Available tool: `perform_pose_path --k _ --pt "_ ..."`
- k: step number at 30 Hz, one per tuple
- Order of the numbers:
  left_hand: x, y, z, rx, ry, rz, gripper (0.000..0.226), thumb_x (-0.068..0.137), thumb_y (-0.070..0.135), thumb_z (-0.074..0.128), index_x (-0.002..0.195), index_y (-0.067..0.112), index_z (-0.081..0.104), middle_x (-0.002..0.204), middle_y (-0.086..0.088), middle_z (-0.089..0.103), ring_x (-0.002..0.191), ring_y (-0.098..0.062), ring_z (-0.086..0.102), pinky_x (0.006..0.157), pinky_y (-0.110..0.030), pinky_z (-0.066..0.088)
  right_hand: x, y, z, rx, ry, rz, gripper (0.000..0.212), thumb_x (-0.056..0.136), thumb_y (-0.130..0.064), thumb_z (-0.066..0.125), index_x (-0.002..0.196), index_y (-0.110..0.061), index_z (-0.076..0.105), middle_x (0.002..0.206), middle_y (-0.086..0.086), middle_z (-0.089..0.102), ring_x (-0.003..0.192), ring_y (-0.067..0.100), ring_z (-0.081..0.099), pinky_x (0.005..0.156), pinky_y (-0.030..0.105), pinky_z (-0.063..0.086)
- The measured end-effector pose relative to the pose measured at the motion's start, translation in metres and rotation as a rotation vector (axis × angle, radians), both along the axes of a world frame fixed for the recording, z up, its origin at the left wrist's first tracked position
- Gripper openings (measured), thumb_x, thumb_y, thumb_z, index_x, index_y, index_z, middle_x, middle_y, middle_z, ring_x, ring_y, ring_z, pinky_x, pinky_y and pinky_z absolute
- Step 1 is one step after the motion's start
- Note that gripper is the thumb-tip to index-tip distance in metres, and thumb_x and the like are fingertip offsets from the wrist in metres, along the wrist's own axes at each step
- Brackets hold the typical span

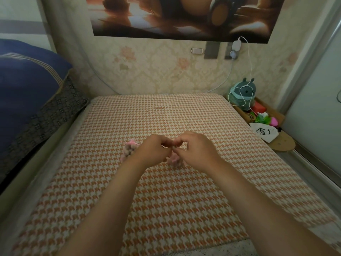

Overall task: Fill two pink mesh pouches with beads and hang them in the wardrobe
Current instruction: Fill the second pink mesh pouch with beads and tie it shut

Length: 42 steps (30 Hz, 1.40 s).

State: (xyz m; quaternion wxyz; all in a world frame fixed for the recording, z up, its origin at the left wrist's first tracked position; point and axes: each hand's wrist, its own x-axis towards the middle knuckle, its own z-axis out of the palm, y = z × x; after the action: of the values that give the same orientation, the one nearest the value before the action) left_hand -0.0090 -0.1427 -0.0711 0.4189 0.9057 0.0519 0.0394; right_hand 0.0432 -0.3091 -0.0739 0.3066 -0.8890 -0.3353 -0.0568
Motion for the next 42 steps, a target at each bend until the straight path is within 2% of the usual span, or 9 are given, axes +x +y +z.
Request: perform_pose_path --k 7,10,13,17,21,27,33,37,42 --pt "-0.001 0.003 0.005 -0.024 -0.001 0.025 0.021 0.087 0.006 0.063 0.100 0.015 0.078 0.083 0.001 0.076 0.059 -0.003 0.066 0.055 -0.018 0.054 0.002 -0.003 0.003 -0.221 -0.049 0.027 0.021 0.098 -0.039 0.054 0.106 -0.036 0.073 0.111 -0.016 0.058 0.092 0.007 0.058 0.070 0.028 0.044" --pt "-0.001 -0.001 0.007 0.030 -0.030 0.052 0.013 0.087 0.017 0.068 0.096 0.017 0.078 0.082 0.002 0.075 0.064 -0.009 0.067 0.063 -0.026 0.058 0.004 -0.006 0.007 -0.307 -0.106 0.025 0.021 0.097 -0.032 0.052 0.102 -0.029 0.072 0.105 -0.012 0.064 0.091 0.011 0.060 0.069 0.030 0.044" --pt "0.002 -0.004 0.005 0.116 -0.037 0.084 0.014 0.084 0.026 0.074 0.097 0.021 0.076 0.092 0.008 0.073 0.077 -0.004 0.066 0.061 -0.015 0.049 0.008 -0.008 0.009 -0.341 -0.135 0.011 0.026 0.096 -0.027 0.051 0.103 -0.029 0.076 0.108 -0.012 0.071 0.096 0.011 0.065 0.077 0.031 0.051" --pt "0.006 -0.007 0.000 0.138 -0.070 0.076 0.017 0.088 0.018 0.068 0.102 0.024 0.075 0.103 0.008 0.072 0.088 -0.005 0.064 0.068 -0.012 0.047 0.012 -0.011 0.008 -0.225 -0.084 -0.032 0.028 0.096 -0.021 0.054 0.110 -0.030 0.077 0.114 -0.014 0.073 0.094 0.004 0.064 0.077 0.026 0.050" --pt "0.008 -0.006 -0.002 0.122 -0.047 0.104 0.020 0.092 0.016 0.063 0.103 0.024 0.076 0.109 0.011 0.069 0.070 0.001 0.060 0.051 -0.008 0.039 0.024 -0.016 0.003 0.009 0.041 -0.103 0.033 0.096 -0.016 0.058 0.120 -0.034 0.069 0.116 -0.015 0.070 0.082 -0.002 0.059 0.077 0.028 0.052" --pt "0.010 -0.002 -0.005 0.108 -0.073 0.069 0.023 0.093 0.023 0.063 0.113 0.023 0.074 0.122 0.008 0.069 0.076 0.004 0.061 0.057 -0.011 0.041 0.039 -0.017 -0.025 -0.280 0.047 -0.127 0.035 0.101 -0.029 0.059 0.136 -0.032 0.063 0.143 -0.005 0.060 0.125 0.019 0.059 0.096 0.037 0.050" --pt "0.012 -0.003 -0.005 0.100 -0.068 0.064 0.027 0.093 0.021 0.062 0.119 0.022 0.072 0.128 0.006 0.066 0.061 0.003 0.060 0.049 -0.008 0.040 0.042 -0.011 -0.038 -0.337 0.044 -0.097 0.028 0.102 -0.018 0.056 0.123 -0.025 0.074 0.121 0.002 0.072 0.100 0.022 0.067 0.074 0.031 0.051" --pt "0.012 -0.003 -0.005 0.089 -0.057 0.073 0.027 0.094 0.020 0.062 0.119 0.022 0.071 0.123 0.006 0.067 0.055 0.007 0.054 0.048 -0.007 0.036 0.042 -0.013 -0.040 -0.278 0.084 -0.125 0.023 0.100 -0.018 0.061 0.116 -0.022 0.076 0.114 0.001 0.074 0.096 0.019 0.068 0.081 0.036 0.057" --pt "0.010 -0.002 -0.005 0.067 -0.059 0.056 0.026 0.094 0.021 0.062 0.117 0.022 0.072 0.123 0.008 0.068 0.092 -0.007 0.061 0.071 -0.019 0.045 0.037 -0.011 -0.022 0.085 0.112 -0.164 0.017 0.097 -0.027 0.068 0.113 -0.025 0.074 0.105 -0.012 0.072 0.092 0.002 0.064 0.086 0.031 0.056"
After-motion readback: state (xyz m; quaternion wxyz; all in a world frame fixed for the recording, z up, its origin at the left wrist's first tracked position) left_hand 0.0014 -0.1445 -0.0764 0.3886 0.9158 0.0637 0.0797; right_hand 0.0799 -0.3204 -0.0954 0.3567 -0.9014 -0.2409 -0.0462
